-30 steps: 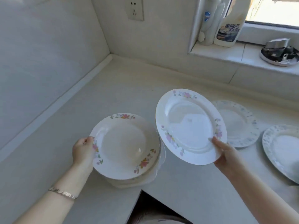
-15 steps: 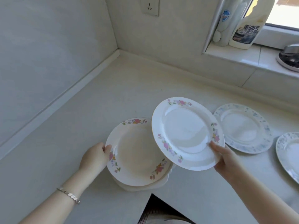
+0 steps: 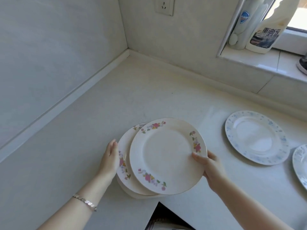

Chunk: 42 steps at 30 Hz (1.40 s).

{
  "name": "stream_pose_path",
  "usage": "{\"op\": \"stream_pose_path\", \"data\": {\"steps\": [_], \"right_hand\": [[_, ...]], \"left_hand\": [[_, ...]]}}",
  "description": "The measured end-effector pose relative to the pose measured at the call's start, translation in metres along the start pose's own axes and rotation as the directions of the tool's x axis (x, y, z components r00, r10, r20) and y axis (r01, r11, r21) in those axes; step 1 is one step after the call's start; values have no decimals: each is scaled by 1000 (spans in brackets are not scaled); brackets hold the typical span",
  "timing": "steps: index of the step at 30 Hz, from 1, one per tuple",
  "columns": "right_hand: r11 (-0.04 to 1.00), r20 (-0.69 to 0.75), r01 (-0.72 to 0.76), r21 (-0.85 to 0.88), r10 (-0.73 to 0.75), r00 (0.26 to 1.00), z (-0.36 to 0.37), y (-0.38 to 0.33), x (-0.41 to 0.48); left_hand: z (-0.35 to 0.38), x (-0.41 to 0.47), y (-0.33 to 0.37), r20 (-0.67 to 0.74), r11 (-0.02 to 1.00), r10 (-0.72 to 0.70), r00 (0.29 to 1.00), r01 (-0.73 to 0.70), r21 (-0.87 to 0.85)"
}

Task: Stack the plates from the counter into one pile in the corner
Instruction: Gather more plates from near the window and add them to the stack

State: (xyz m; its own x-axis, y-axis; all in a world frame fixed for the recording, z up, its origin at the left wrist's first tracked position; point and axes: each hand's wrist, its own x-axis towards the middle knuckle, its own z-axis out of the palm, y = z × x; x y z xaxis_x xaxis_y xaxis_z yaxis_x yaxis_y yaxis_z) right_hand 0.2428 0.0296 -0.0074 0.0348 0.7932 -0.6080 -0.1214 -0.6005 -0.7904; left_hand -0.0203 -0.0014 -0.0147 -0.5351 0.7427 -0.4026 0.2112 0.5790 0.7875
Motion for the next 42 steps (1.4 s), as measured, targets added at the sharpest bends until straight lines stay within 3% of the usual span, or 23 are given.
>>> {"op": "stream_pose_path", "data": {"steps": [3,6,9,11,17,21,23,26,28,29,31,34,37,38,42], "right_hand": [[994,26,60,-92,-58,998,9,3,-3],[943,24,208,-261,-209,978,17,6,-7],[741,26,280,-611,-335,942,20,12,-9],[628,29,254,-736,-346,938,23,16,-10],[404,21,182,-896,-371,928,37,22,-6],[428,48,228,-875,-391,919,40,30,7],[525,74,249,-814,-332,940,38,34,14],[771,20,160,-616,-187,982,19,25,27],[952,-155,-10,-307,-39,987,-9,10,40],[993,-240,-101,-60,84,967,-27,2,50],[895,-281,-195,401,323,904,-65,-10,70],[665,-257,-131,735,452,854,-114,-17,99],[474,-224,-11,881,436,871,-137,-12,112],[454,-219,6,891,419,881,-140,-7,114],[565,-311,69,822,344,886,-134,3,117]], "left_hand": [[12,-4,3,36,999,8,999,-7,-32],[15,-3,3,34,1000,14,999,-14,9],[15,-2,3,43,1000,24,999,-24,7],[15,-3,3,41,999,37,998,-38,2],[14,0,-1,24,998,18,1000,-19,55],[15,3,2,-8,972,16,1000,-14,234],[17,3,6,-22,925,19,1000,-10,379],[21,5,16,-31,829,65,997,-36,558],[26,9,25,-24,767,136,990,-90,636],[28,12,29,-16,737,175,984,-120,665],[34,20,38,21,690,237,971,-184,700],[46,30,50,88,649,305,948,-275,710],[57,33,55,120,608,287,951,-277,744],[60,33,54,122,589,275,954,-267,763],[65,33,53,103,550,258,961,-234,802]]}}
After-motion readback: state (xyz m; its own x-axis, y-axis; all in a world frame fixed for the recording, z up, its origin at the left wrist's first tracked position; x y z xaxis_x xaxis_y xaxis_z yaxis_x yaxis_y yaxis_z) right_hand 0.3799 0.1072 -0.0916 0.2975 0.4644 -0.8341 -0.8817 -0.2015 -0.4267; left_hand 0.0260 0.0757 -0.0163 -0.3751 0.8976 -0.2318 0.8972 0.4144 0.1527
